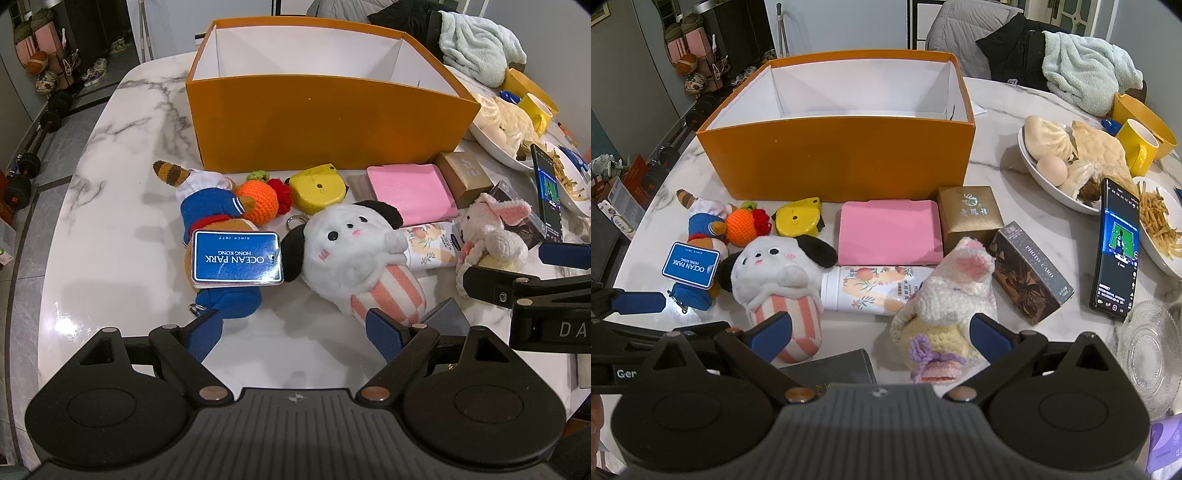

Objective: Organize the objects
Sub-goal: 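Move the left tool toward the duck plush while the right tool grasps the dark photo card box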

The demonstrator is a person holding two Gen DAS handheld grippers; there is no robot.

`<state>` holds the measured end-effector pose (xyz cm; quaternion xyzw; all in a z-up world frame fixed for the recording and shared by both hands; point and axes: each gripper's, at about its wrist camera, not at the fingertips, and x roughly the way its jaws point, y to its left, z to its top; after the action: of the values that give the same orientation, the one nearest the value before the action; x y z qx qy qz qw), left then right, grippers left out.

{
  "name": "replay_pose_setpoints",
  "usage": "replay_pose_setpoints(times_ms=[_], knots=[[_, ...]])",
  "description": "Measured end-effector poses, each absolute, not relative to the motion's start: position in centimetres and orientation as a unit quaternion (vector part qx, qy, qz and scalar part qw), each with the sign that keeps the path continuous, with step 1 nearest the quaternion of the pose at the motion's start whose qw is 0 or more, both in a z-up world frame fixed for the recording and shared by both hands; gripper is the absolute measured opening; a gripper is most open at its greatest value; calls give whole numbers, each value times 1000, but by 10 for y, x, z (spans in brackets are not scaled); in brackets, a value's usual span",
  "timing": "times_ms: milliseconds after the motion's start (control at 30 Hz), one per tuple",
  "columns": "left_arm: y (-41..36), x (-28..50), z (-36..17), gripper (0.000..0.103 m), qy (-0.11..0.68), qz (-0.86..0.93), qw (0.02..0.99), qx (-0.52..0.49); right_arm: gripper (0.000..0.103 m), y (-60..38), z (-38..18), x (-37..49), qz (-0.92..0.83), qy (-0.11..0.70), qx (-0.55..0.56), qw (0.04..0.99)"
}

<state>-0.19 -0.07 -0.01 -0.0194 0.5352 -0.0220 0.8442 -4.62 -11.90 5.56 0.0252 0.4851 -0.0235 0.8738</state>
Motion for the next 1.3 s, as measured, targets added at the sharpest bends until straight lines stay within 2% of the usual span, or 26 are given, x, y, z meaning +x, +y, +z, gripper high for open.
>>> replay_pose_setpoints(times_ms=[700, 1067, 1300], knots=[[2, -1, 1, 100, 535, -22, 844, -23, 102, -124, 52, -42, -26, 488, 25, 872], [21, 4, 10, 100, 527, -9, 849, -44, 102, -176, 70, -18, -5, 457, 46, 888], [28, 2, 12, 100, 524, -4, 850, -51, 102, -194, 60, -4, 50, 472, -22, 880]])
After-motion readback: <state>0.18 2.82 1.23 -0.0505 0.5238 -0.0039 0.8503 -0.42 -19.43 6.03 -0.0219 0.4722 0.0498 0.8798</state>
